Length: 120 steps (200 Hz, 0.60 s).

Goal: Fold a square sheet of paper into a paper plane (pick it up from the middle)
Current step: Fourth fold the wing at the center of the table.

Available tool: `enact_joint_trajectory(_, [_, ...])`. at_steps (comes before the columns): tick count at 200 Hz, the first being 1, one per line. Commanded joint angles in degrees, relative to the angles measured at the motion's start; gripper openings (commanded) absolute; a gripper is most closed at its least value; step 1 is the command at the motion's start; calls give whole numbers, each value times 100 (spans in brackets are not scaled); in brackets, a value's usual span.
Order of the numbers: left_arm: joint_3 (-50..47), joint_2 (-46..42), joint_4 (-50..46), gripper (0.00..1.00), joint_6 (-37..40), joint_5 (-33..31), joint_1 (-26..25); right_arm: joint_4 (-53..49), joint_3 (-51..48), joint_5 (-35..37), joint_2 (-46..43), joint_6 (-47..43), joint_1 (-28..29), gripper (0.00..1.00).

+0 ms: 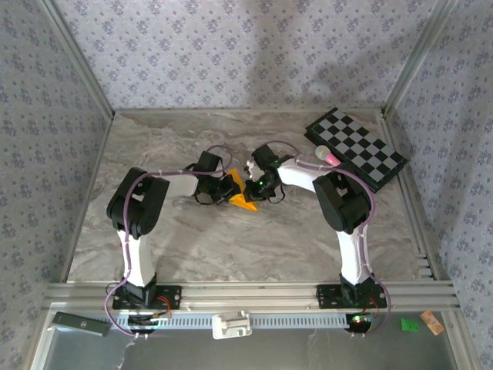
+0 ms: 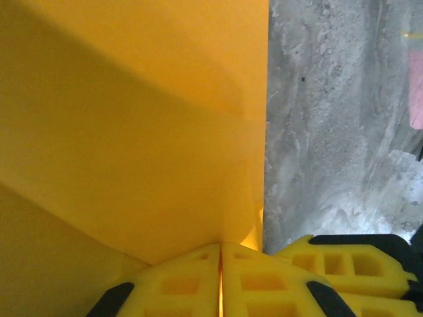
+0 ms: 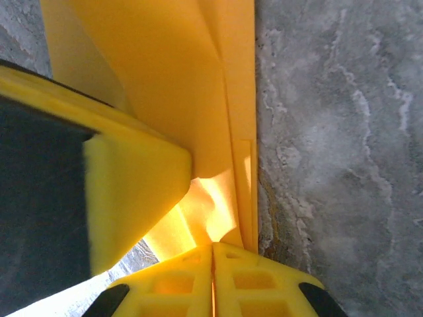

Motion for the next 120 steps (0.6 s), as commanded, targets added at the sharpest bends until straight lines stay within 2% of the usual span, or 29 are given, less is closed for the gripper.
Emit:
enact_joint_trajectory(1, [235, 174, -727, 9, 290, -496, 45, -707, -39, 582, 344, -327, 36, 9])
enact_joint_trajectory(58, [670, 449, -1241, 9, 810, -560, 607, -1108, -142, 927, 481, -683, -37, 9])
enact_joint_trajectory(120, [1295, 990, -1673, 10, 1513, -628, 1462, -1081, -189, 907, 472, -640, -84, 9])
